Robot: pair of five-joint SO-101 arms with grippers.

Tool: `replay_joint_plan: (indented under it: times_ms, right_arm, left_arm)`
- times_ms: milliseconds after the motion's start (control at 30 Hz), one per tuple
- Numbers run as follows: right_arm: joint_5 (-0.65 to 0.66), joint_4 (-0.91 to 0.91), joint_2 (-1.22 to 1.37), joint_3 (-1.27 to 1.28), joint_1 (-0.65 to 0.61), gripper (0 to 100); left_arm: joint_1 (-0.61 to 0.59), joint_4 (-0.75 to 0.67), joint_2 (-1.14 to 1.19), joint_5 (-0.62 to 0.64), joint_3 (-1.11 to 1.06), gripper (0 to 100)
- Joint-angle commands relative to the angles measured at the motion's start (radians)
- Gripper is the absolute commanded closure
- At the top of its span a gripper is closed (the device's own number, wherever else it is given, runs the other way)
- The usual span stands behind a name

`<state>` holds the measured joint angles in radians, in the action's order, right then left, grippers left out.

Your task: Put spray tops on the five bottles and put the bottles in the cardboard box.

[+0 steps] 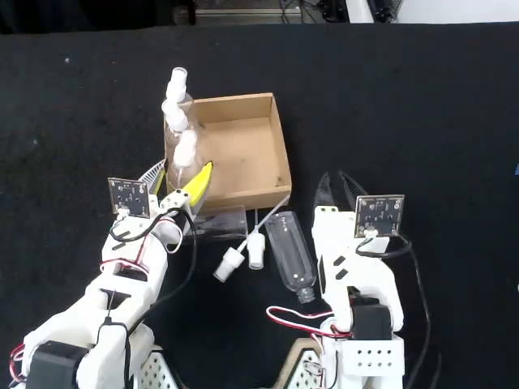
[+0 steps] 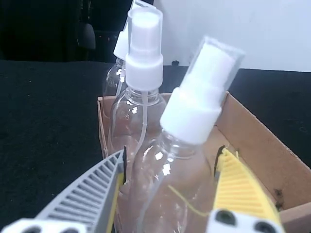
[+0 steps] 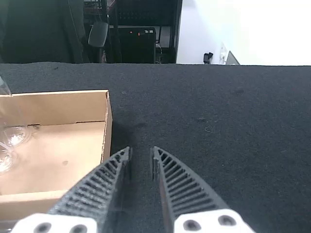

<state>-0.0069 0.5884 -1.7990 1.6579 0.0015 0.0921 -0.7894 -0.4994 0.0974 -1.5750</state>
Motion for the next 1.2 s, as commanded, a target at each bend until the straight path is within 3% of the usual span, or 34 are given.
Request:
replay_joint_plan:
  times_ms: [0, 267, 867, 1167]
  right_arm:
    - [0.012, -0.034, -0.047, -0.013, 0.023, 94.9]
    - [0.012, -0.034, -0.047, -0.012, 0.023, 94.9]
    - [0.012, -0.034, -0.047, -0.008, 0.023, 94.9]
    - [0.012, -0.035, -0.047, -0.004, 0.023, 94.9]
  left_arm:
    - [-0.002, -0.026, -0.009, 0.0, 0.015, 72]
    - [0.002, 0.02, -0.158, 0.002, 0.007, 72]
    - [-0.008, 1.194, -1.074, 0.0, 0.028, 73]
    - [-0.008, 1.56, -1.321, 0.008, 0.024, 73]
